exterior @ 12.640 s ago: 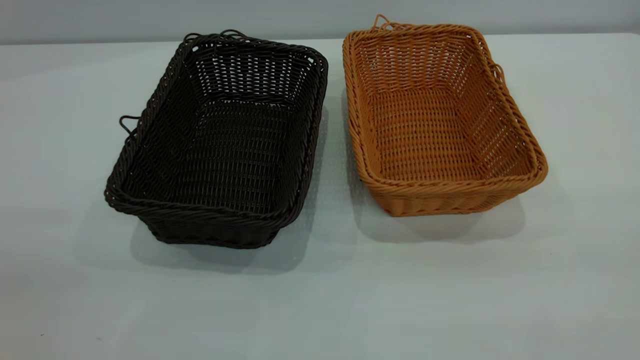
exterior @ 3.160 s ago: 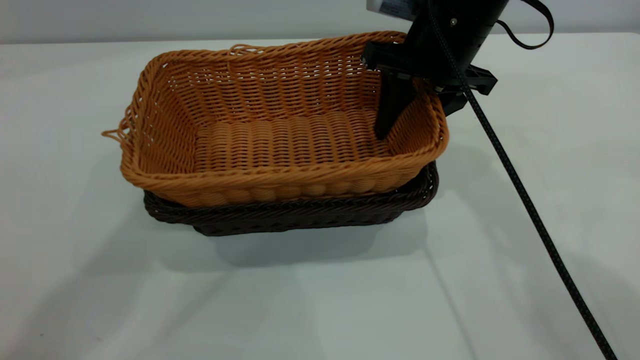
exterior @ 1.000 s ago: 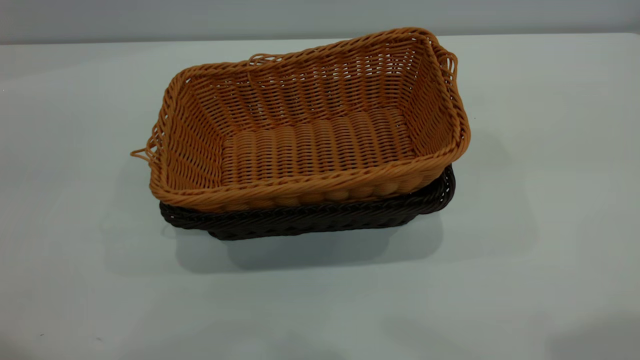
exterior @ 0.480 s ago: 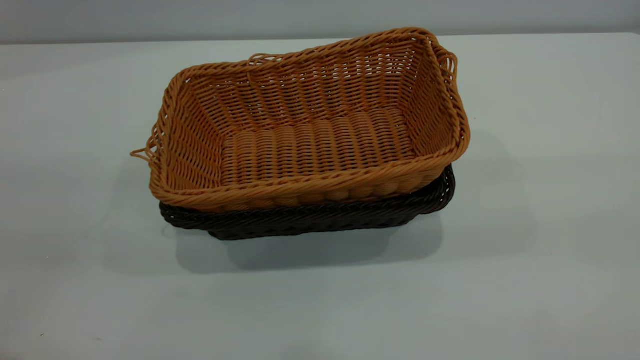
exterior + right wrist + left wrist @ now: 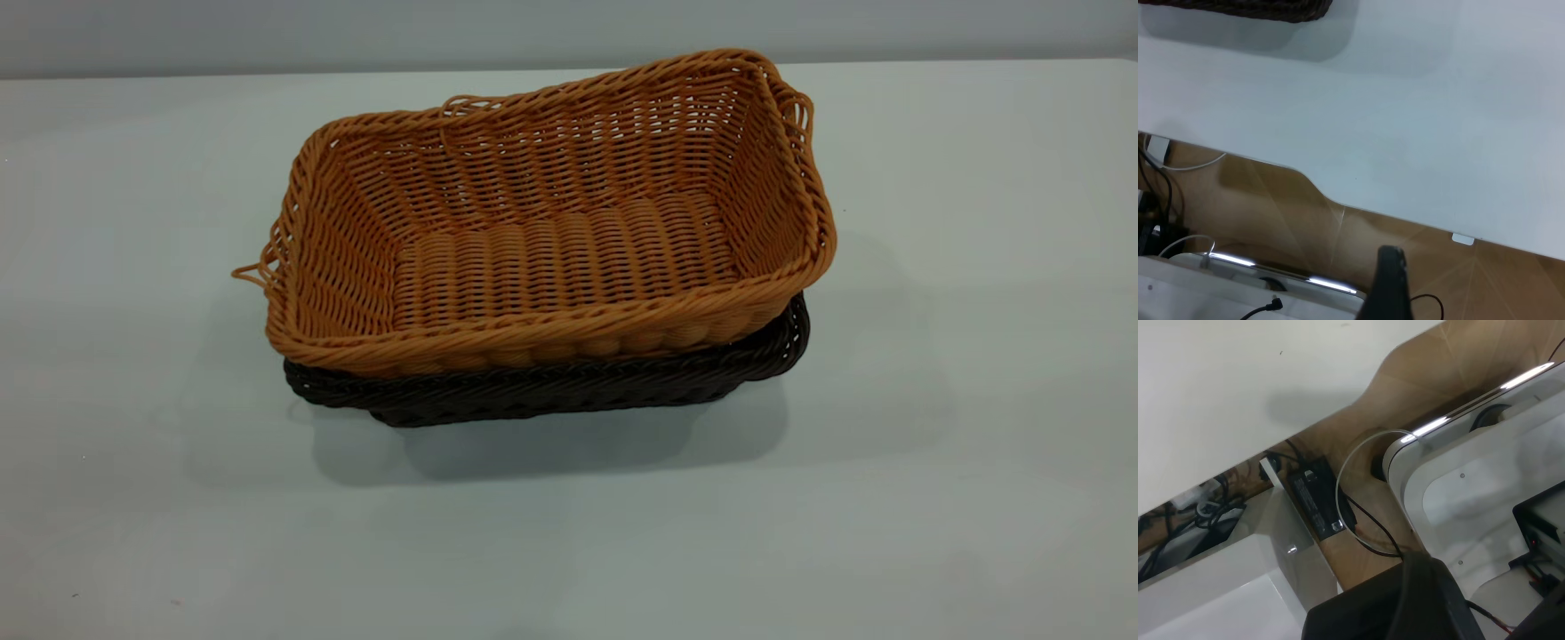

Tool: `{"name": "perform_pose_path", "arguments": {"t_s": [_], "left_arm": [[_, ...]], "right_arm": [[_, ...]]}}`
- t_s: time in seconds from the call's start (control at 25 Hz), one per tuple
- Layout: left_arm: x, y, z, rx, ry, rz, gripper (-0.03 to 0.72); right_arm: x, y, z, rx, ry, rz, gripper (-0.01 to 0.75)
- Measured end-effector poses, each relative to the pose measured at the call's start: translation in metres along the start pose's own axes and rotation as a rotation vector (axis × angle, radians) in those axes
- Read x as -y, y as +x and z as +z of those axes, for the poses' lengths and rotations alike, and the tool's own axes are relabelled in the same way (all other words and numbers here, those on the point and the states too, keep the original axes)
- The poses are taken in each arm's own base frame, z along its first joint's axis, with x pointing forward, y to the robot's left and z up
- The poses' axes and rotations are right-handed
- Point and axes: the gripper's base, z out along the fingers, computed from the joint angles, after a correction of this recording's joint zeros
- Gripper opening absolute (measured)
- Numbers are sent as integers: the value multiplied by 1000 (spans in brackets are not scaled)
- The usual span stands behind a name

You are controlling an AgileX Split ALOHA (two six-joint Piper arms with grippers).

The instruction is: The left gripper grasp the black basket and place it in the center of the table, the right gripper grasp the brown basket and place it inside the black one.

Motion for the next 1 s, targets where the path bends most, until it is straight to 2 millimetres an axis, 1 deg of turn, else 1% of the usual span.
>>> {"name": "perform_pose_path", "arguments": {"t_s": [0.28, 0.36, 0.44, 0.56, 0.68, 0.76, 0.88, 1.0], "left_arm": [[0, 0, 0, 1, 0, 1, 474], [-1, 0, 0, 2, -1, -10, 474], [-5, 0, 0, 4, -7, -56, 474], [-16, 1, -2, 22, -30, -179, 474], [-25, 7, -7, 71, -65, -301, 474], [-28, 13, -11, 116, -82, -348, 474], [-26, 23, -20, 209, -108, -390, 474], [-22, 36, -28, 311, -134, -411, 474]], "right_arm": [[0, 1, -1, 11, 1, 2, 575], [1, 2, -3, 31, 8, 36, 575], [4, 3, -6, 63, 46, 109, 575], [8, 8, -12, 137, 111, 200, 575], [5, 18, -23, 249, 141, 230, 575], [2, 26, -30, 330, 154, 232, 575], [-3, 39, -38, 438, 159, 216, 575], [-4, 43, -40, 461, 160, 211, 575]]}}
